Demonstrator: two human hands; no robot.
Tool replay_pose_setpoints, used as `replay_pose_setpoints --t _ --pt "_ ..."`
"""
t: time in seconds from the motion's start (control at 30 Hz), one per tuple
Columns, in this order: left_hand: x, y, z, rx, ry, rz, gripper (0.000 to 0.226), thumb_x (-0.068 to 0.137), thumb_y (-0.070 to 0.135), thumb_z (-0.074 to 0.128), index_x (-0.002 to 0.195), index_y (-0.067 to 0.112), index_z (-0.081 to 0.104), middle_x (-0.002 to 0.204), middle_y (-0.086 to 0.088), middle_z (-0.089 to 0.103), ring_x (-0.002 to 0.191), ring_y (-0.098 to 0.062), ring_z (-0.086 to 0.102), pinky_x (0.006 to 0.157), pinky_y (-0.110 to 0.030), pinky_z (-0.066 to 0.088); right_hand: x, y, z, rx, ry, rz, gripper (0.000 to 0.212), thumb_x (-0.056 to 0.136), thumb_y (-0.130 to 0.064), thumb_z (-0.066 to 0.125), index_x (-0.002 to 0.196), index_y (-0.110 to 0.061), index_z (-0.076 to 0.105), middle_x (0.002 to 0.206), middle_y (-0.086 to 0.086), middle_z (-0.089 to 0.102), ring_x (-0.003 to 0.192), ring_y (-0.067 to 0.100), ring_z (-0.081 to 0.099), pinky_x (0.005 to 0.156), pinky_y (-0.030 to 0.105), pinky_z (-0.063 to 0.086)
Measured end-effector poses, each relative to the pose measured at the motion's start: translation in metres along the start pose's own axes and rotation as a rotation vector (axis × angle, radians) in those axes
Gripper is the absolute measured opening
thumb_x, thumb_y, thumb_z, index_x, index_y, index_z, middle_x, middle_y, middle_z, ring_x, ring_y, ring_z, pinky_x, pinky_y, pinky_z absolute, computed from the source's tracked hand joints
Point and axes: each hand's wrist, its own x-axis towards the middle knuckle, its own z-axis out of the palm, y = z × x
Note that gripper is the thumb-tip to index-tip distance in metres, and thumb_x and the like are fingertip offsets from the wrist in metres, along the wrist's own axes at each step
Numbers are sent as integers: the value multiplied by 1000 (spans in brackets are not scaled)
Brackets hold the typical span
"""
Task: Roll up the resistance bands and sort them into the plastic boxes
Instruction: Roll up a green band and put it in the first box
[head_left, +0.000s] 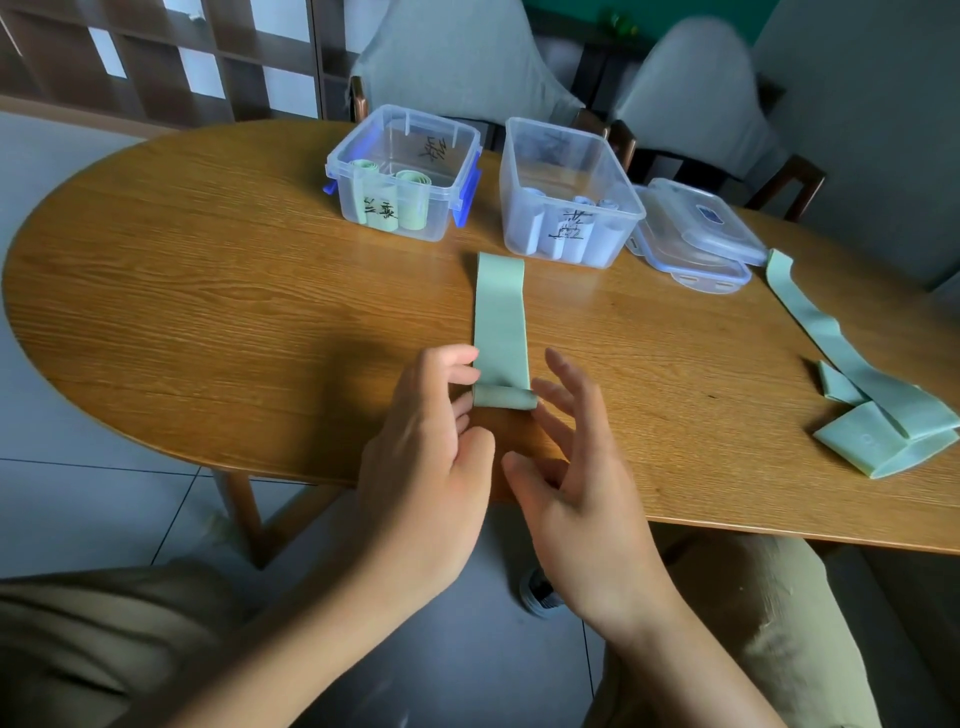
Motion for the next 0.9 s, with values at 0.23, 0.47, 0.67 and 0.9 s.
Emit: replay_pose_setpoints --t 0.23,0.47,0.67,0.9 --pt "3 -2 -1 -183 -24 -144 51 94 -3 45 137 24 40 142 4 49 123 -1 58 105 -23 47 3 6 -4 113 -21 74 78 92 4 63 151 -35 30 134 -26 53 128 -11 49 94 20 51" --pt "1 1 -1 -330 -53 -220 54 95 -12 40 141 16 38 143 -6 53 131 -8 53 112 -26 41 2 0 -1 136 -33 90 66 94 4 59 144 -34 37 136 -21 57 114 -14 57 91 18 51" --pt "3 0 -4 -345 -74 -206 58 95 -13 39 144 17 37 140 -2 54 130 -6 53 111 -23 41 -1 -4 -1 47 -66 69 62 95 -3 62 145 -33 41 130 -24 57 108 -13 59 85 11 50" --pt "6 -5 -3 -183 -38 -96 60 92 -11 42 138 26 37 140 1 46 121 -2 58 95 -7 44 1 5 -1 -337 -76 -39 57 95 -13 63 147 -30 44 151 -15 45 133 4 46 109 18 39"
